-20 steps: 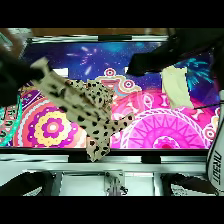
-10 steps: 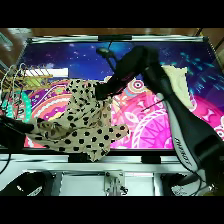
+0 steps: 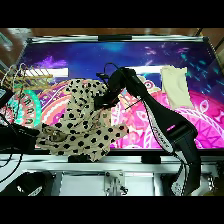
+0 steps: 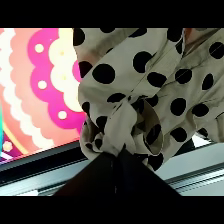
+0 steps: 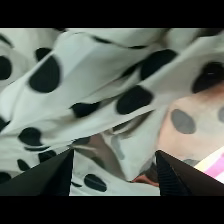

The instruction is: Fold the shirts.

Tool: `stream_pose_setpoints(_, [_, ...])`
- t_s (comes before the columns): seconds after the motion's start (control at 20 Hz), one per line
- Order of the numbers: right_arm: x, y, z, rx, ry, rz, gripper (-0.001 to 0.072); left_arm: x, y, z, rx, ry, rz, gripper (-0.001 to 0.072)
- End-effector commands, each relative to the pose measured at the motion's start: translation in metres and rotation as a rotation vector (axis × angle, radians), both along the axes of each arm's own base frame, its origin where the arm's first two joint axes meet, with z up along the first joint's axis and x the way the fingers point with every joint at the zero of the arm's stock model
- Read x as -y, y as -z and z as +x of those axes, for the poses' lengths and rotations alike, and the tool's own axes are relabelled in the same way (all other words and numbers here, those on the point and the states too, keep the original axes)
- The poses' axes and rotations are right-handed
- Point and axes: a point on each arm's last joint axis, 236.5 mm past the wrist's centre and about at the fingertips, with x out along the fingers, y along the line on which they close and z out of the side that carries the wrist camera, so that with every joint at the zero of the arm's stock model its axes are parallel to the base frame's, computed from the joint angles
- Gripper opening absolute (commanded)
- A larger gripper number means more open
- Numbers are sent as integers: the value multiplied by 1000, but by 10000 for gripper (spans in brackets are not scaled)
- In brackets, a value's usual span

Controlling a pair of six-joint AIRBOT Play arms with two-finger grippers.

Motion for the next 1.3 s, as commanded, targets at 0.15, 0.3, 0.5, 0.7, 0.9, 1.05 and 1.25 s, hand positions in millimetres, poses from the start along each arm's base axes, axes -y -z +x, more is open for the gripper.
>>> stream_pose_setpoints(0.15, [-26, 29, 3, -88, 101, 48, 625, 8, -8, 13, 65, 8, -36, 45])
stream_pose_setpoints(0.3, [-52, 30, 20, -51, 216, 97, 624, 14, -14, 20, 104, 15, -59, 45])
stream_pose_setpoints(0.5, [-51, 17, 25, -47, 231, 108, 77, 21, -26, 30, 165, 25, -96, 45])
stream_pose_setpoints(0.7, [-10, -99, 61, 197, 195, 232, 76, 45, -95, 62, 437, 57, -247, 45])
stream_pose_setpoints(0.9, [79, -317, 81, 661, 351, 450, 76, 66, -232, 75, 872, 114, -501, 45])
stream_pose_setpoints(1.05, [140, -464, 18, 994, 437, 593, 77, 63, -306, 59, 1086, 139, -625, 45])
stream_pose_setpoints(1.25, [207, -554, -78, 1309, 523, 562, 76, 56, -291, 60, 1008, 115, -574, 45])
